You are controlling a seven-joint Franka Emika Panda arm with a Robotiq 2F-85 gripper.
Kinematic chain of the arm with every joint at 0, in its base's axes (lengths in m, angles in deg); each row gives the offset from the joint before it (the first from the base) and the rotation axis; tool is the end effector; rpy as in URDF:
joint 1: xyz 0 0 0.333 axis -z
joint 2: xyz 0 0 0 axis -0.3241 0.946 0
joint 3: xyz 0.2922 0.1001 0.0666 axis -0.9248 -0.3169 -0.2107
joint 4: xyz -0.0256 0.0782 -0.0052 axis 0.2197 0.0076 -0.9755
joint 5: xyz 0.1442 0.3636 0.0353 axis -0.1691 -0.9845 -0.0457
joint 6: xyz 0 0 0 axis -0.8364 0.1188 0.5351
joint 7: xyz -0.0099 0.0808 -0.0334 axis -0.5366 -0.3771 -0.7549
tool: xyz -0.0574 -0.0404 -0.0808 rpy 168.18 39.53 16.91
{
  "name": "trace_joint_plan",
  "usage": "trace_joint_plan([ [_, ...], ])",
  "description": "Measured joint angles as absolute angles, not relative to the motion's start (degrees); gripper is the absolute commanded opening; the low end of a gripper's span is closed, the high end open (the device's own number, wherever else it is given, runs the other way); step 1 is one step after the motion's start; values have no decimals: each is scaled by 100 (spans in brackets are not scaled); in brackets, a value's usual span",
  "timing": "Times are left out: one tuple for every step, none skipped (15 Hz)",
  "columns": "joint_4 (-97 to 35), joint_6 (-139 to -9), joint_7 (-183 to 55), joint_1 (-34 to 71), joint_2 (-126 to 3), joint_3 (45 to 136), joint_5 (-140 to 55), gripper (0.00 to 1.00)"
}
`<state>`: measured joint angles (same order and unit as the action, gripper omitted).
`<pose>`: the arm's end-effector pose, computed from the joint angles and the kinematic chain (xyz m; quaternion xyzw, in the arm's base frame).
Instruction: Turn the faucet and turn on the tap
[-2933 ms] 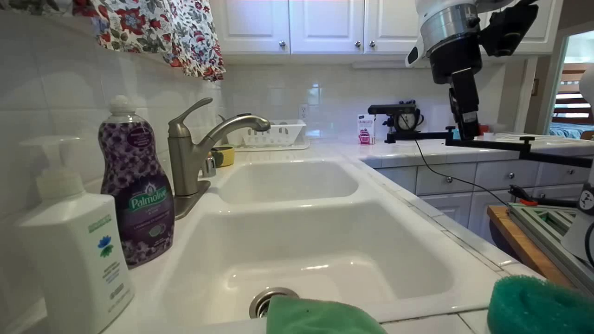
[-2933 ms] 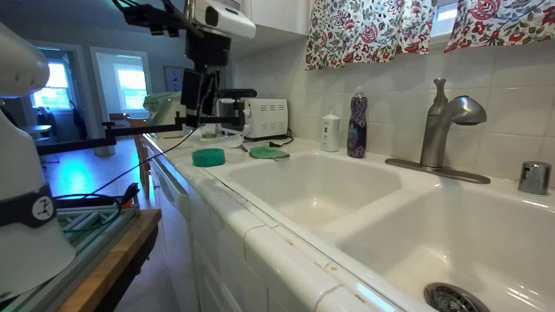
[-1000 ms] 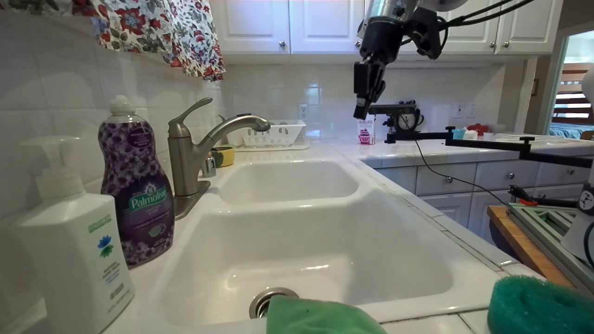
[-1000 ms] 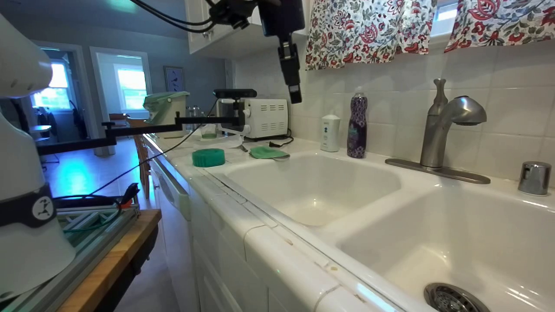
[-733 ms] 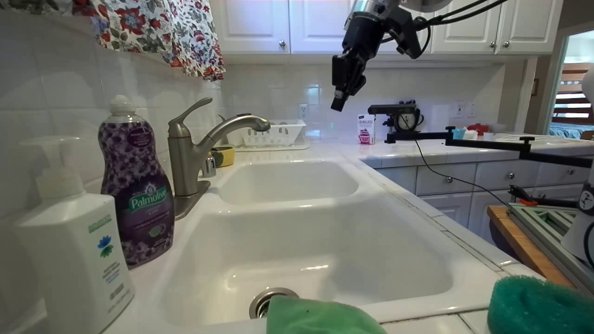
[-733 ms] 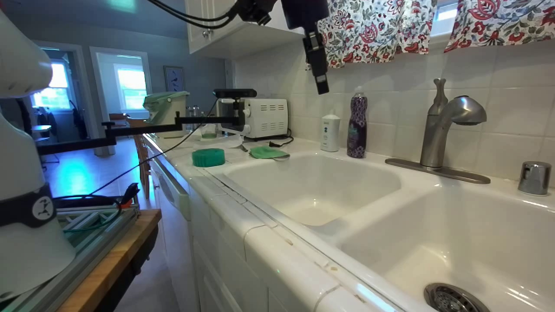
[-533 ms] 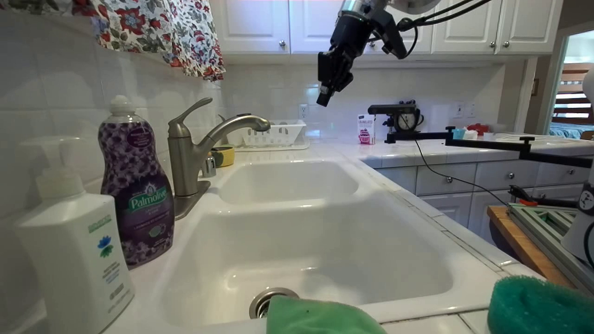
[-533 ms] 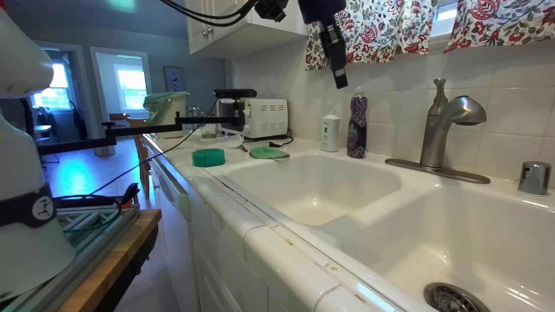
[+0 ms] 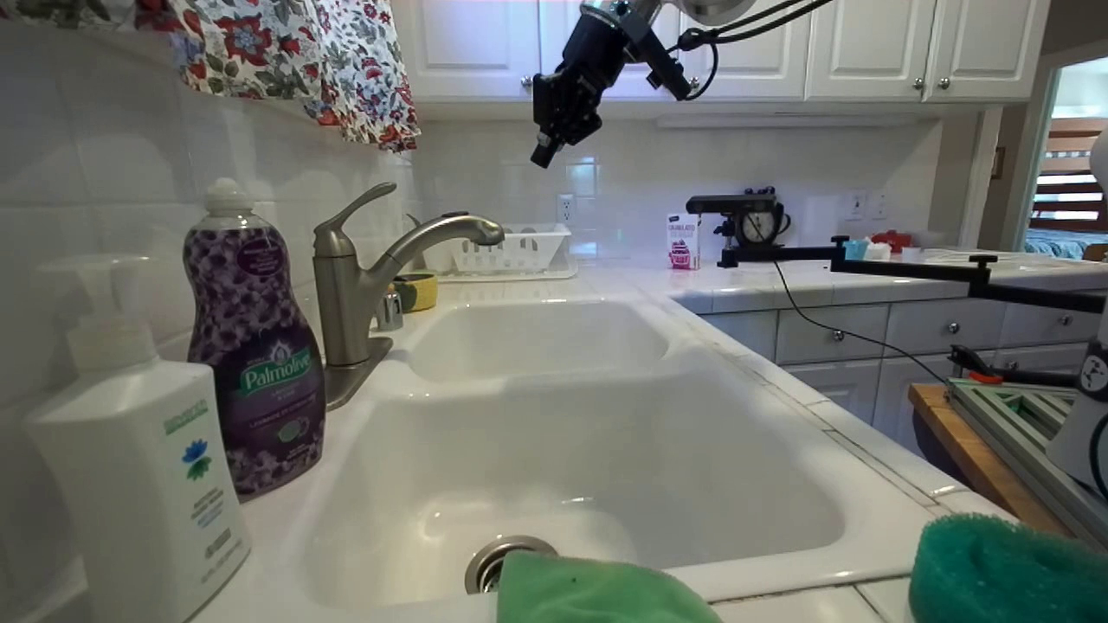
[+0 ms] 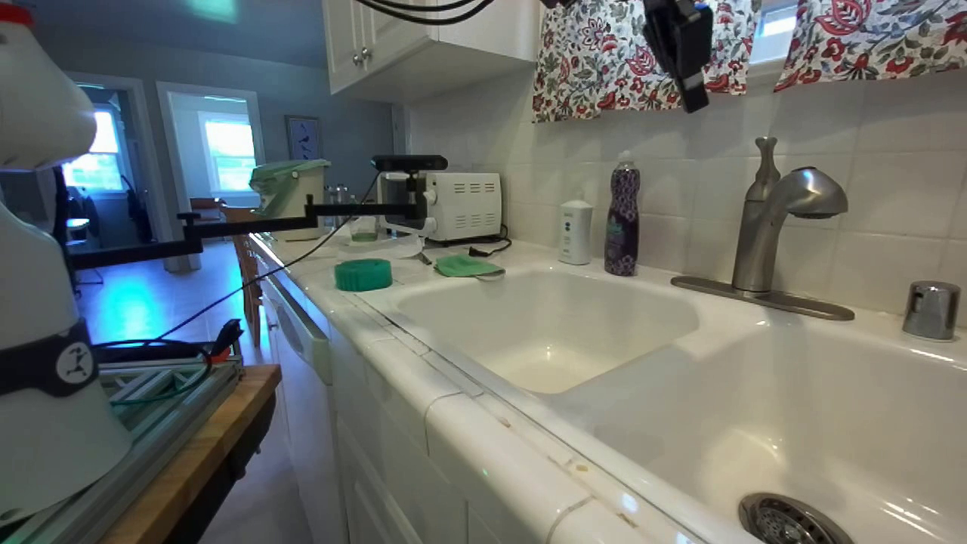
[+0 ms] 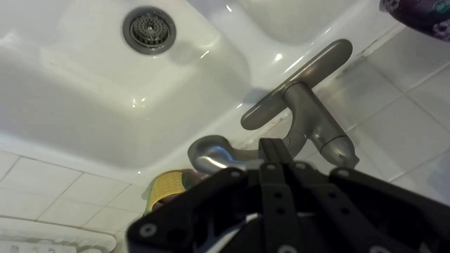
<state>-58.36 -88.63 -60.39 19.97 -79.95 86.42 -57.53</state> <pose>0.5793 -0.0160 0.4999 -0.9484 0.1517 -0.2618 0.0946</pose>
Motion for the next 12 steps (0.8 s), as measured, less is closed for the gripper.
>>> trace_joint_plan([
  [-5636,-8864,-5982,2000,-7874,8666,-5690,0],
  [-5436,-8864,-5947,2002,-7753,8689,-5658,0],
  [-5240,-8863,-5935,2008,-7631,8706,-5645,0],
  [-5044,-8861,-5929,2016,-7505,8722,-5621,0],
  [-4851,-8849,-5925,2022,-7375,8740,-5607,0],
  [-4667,-8835,-5925,2029,-7243,8755,-5606,0],
  [-4492,-8812,-5925,2040,-7109,8762,-5606,0],
  [-4325,-8782,-5925,2050,-6974,8768,-5606,0],
  [-4161,-8740,-5925,2058,-6840,8777,-5606,0],
  [-4002,-8712,-5925,2066,-6706,8787,-5606,0],
  [-3848,-8688,-5921,2070,-6571,8807,-5606,0],
  [-3687,-8657,-5915,2072,-6430,8838,-5606,0],
])
